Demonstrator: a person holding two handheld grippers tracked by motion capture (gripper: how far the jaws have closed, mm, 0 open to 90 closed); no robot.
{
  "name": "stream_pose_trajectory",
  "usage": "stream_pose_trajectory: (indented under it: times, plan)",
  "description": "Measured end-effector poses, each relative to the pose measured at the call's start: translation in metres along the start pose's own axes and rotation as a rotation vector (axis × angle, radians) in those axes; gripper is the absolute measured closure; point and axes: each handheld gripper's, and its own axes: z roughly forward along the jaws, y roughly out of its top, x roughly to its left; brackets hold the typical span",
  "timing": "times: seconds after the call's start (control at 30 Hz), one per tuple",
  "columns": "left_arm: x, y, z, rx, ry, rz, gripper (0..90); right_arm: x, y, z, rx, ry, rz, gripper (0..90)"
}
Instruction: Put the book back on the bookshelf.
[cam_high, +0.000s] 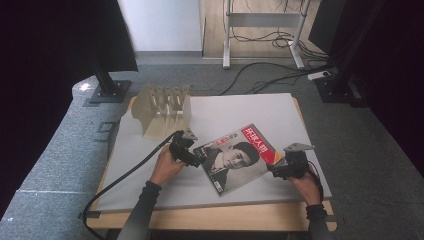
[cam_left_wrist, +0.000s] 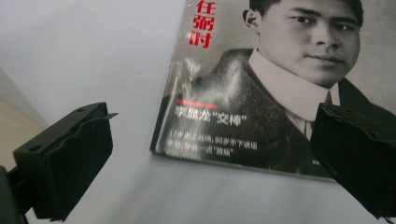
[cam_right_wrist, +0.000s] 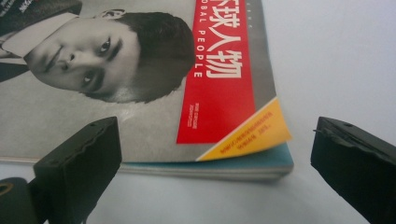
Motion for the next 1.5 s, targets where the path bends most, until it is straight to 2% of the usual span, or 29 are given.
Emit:
stream_pose_trajectory:
  times: [0.17, 0.4, 0.6, 0.7, 0.8, 0.83, 0.87, 0.93, 1.0, 1.07, 1.3, 1.5]
  plan:
    - [0.002, 0.012, 0.009, 0.008, -0.004, 0.025, 0.0, 0.002, 0.011, 0.013, 0.027, -0.008, -0.041, 1.8]
    - [0.005, 0.027, 0.031, 0.022, -0.015, 0.038, 0.0, 0.001, 0.022, 0.029, 0.043, -0.005, -0.059, 2.0]
    - [0.010, 0.030, 0.051, 0.028, -0.034, 0.040, 0.0, 0.000, 0.027, 0.042, 0.057, -0.007, -0.068, 2.1]
    - [0.012, 0.027, 0.057, 0.049, -0.022, 0.042, 0.0, -0.003, 0.027, 0.046, 0.061, -0.011, -0.068, 2.1]
    - [0.012, 0.023, 0.064, 0.073, -0.052, 0.038, 0.0, -0.007, 0.025, 0.049, 0.064, -0.012, -0.064, 2.3]
    - [0.011, 0.022, 0.066, 0.069, -0.088, 0.027, 0.0, -0.008, 0.024, 0.050, 0.065, -0.009, -0.062, 2.3]
    - [0.010, 0.021, 0.067, 0.070, -0.103, 0.025, 0.0, -0.009, 0.022, 0.052, 0.066, 0.001, -0.057, 2.3]
    - [0.006, 0.020, 0.067, 0.064, -0.107, 0.028, 0.0, -0.010, 0.021, 0.053, 0.070, 0.018, -0.051, 2.2]
    - [0.003, 0.019, 0.066, 0.065, -0.118, 0.040, 0.0, -0.011, 0.019, 0.056, 0.069, 0.057, -0.041, 1.0]
    - [-0.001, 0.019, 0.065, 0.069, -0.122, 0.053, 0.0, -0.010, 0.018, 0.056, 0.064, 0.067, -0.042, 0.9]
    - [-0.008, 0.012, 0.059, 0.070, -0.118, 0.044, 0.0, -0.006, 0.016, 0.054, 0.064, 0.069, -0.053, 1.1]
    - [-0.016, -0.001, 0.049, 0.061, -0.119, 0.040, 0.0, 0.006, 0.011, 0.048, 0.068, 0.085, -0.071, 1.3]
